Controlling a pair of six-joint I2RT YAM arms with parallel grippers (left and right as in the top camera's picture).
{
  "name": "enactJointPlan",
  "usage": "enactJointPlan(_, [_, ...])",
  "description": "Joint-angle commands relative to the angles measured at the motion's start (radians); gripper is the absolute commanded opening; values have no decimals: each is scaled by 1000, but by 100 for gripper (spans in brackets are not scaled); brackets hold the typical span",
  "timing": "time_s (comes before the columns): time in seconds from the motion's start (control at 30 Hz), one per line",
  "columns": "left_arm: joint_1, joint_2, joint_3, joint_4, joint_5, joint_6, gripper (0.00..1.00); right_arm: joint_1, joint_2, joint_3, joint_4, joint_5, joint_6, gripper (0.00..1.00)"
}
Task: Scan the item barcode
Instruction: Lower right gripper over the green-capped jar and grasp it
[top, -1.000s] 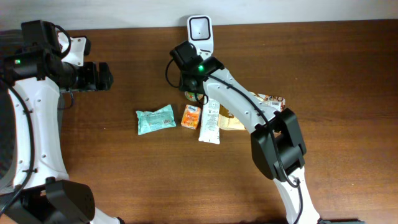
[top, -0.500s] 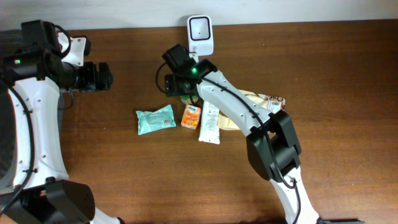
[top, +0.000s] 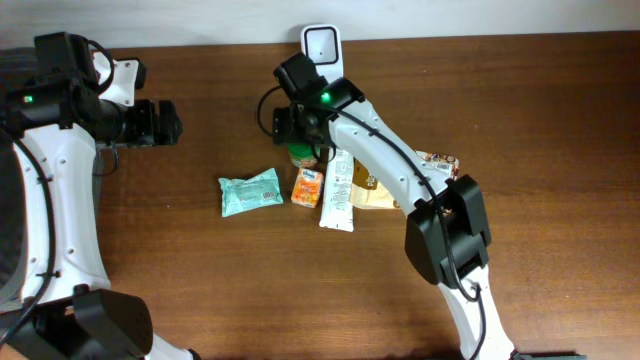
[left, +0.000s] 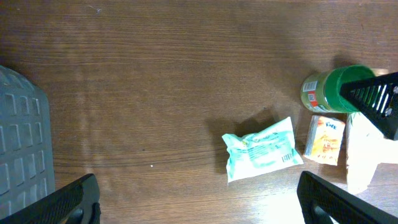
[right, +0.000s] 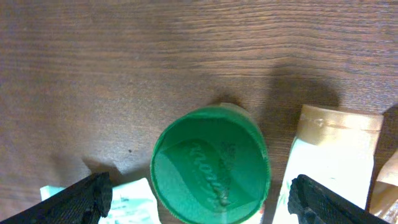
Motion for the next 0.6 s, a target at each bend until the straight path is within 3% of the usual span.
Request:
enactJointPlan(0.0, [2, 5, 2, 0, 15, 20, 99, -6, 3, -40, 22, 14, 32, 89])
enactJointPlan(0.47, [2, 5, 2, 0, 15, 20, 99, -6, 45, -130, 167, 13, -31, 89])
enactJointPlan(0.57, [2, 5, 2, 0, 15, 20, 99, -9, 42, -129, 169, 13, -68, 82])
